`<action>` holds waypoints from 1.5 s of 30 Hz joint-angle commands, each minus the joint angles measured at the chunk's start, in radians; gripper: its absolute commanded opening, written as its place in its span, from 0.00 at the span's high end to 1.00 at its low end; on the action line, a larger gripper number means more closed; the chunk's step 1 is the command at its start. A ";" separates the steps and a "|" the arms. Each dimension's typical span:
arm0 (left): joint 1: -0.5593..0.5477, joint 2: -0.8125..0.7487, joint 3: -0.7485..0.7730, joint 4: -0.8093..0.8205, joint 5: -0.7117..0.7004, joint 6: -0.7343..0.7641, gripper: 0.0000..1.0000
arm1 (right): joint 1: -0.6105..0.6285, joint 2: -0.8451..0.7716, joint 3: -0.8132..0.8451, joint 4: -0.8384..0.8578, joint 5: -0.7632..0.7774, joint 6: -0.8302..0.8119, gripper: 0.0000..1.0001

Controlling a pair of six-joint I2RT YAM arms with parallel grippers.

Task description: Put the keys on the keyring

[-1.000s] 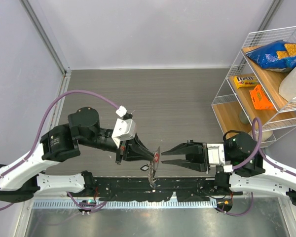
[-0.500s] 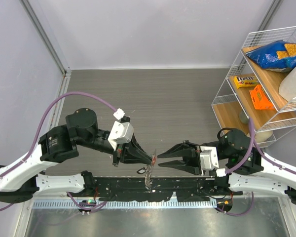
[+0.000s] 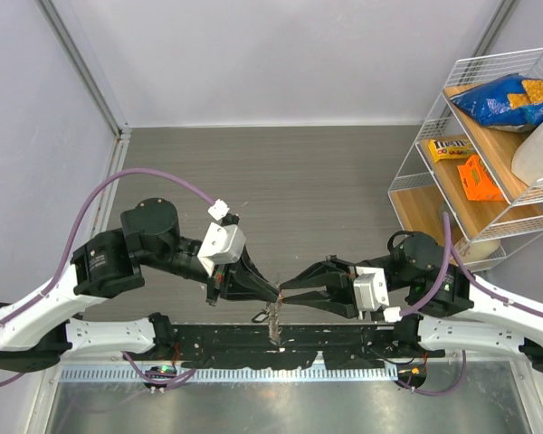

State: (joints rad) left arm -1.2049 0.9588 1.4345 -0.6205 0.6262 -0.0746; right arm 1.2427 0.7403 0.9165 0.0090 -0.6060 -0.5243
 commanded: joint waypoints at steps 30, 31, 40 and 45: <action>-0.001 -0.022 0.009 0.054 0.015 -0.002 1.00 | 0.004 0.007 0.035 0.103 -0.054 0.021 0.77; -0.002 -0.023 0.009 0.056 0.015 -0.002 1.00 | 0.004 0.007 0.035 0.101 -0.054 0.021 0.77; -0.002 -0.026 0.009 0.053 0.012 -0.001 1.00 | 0.006 0.016 0.039 0.101 -0.061 0.024 0.86; -0.001 -0.028 0.004 0.057 0.010 -0.001 1.00 | 0.006 0.025 0.041 0.095 -0.061 0.024 0.90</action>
State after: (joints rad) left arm -1.2049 0.9531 1.4338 -0.6205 0.6292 -0.0746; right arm 1.2427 0.7532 0.9211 0.0753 -0.6571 -0.5133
